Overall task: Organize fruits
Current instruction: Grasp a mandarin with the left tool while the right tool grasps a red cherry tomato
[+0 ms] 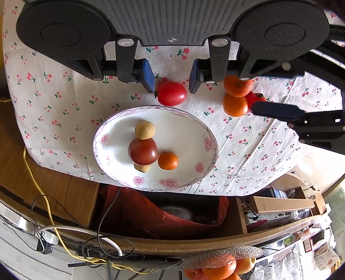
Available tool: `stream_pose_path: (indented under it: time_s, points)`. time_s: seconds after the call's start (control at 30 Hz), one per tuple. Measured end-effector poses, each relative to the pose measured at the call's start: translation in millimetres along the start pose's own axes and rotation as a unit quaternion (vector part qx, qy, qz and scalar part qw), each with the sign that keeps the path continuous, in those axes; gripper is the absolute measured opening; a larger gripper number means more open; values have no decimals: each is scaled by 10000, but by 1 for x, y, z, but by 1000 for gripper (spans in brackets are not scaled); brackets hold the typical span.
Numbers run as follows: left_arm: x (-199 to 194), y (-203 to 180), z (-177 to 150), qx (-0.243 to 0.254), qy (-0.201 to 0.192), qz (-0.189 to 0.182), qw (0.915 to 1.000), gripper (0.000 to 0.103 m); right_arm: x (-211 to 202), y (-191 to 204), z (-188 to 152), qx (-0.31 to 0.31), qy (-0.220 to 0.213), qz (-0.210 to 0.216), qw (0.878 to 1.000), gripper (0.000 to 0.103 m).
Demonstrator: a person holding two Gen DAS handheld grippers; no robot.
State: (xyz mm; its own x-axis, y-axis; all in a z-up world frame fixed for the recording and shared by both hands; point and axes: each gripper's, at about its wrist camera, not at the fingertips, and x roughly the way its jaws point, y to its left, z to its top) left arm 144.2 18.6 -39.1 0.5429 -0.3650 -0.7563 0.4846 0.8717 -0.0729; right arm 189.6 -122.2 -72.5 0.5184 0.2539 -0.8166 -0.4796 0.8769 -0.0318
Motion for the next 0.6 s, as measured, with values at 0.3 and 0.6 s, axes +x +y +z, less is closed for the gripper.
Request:
stream_pose_path:
  time_s: [0.3, 0.6]
  points:
    - [10, -5, -3, 138, 69, 47, 9999, 54, 12, 2, 4, 21, 31, 12, 10000, 37]
    - [11, -2, -7, -103, 25, 106, 9999, 53, 23, 0, 3, 13, 196, -55, 9998, 30]
